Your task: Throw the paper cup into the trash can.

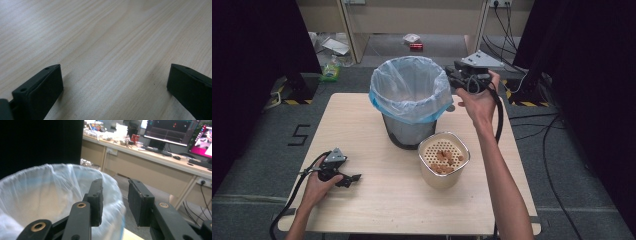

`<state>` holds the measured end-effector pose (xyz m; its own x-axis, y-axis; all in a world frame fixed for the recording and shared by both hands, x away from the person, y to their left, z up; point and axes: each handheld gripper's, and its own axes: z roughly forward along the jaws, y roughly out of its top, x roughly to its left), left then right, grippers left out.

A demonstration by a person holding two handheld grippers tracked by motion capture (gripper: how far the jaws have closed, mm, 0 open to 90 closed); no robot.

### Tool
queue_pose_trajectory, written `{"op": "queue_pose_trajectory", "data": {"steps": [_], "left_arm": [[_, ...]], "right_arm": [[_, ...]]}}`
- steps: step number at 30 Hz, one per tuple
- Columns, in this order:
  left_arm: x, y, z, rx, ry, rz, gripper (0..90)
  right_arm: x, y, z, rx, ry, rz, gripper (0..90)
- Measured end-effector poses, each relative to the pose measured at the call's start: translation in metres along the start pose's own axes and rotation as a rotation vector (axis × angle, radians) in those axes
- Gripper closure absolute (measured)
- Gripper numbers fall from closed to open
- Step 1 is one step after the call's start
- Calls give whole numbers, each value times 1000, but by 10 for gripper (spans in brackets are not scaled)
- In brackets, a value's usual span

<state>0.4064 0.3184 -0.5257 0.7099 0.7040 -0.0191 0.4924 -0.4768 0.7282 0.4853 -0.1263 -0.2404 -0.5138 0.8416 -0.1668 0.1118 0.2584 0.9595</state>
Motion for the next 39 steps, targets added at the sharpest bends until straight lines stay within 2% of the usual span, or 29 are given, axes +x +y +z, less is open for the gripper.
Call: {"op": "queue_pose_trajectory", "data": {"steps": [5,6,9,10,11,16,17,18,19,23,24,27,30,31,35,36,38,39], "left_arm": [[0,0,0,-2,0,0,0],[0,0,0,0,0,0,0],[0,0,0,0,0,0,0],[0,0,0,0,0,0,0],[0,0,0,0,0,0,0],[0,0,0,1,0,0,0],[0,0,0,1,0,0,0],[0,0,0,1,0,0,0],[0,0,0,1,0,0,0],[0,0,0,0,-1,-2,0],[0,0,0,0,0,-1,0],[0,0,0,0,-1,-1,0],[0,0,0,0,0,-1,0],[0,0,0,0,0,-1,0],[0,0,0,0,-1,-1,0],[0,0,0,0,-1,-1,0],[0,0,0,0,0,-1,0],[0,0,0,-1,0,-1,0]], "right_arm": [[-21,-21,-21,50,-45,8,579],[-21,-21,-21,50,-45,8,579],[-32,-40,-31,86,-72,20,550],[-32,-40,-31,86,-72,20,550],[-38,-51,-36,99,-84,28,527],[-43,-69,-46,113,-94,47,484],[-46,-77,-51,120,-99,61,469],[-46,-77,-51,120,-99,61,469],[-48,-88,-58,133,-108,60,459],[-50,-106,-68,163,-131,58,443],[-50,-106,-68,163,-131,58,443],[-49,-127,-77,191,-134,60,433],[-49,-137,-80,209,-137,56,430],[-48,-149,-84,220,-133,70,426],[-45,-168,-92,238,-134,76,421],[-45,-168,-92,238,-134,76,421],[-43,-185,-98,252,-123,103,420],[-43,-185,-98,252,-123,103,420]]}}
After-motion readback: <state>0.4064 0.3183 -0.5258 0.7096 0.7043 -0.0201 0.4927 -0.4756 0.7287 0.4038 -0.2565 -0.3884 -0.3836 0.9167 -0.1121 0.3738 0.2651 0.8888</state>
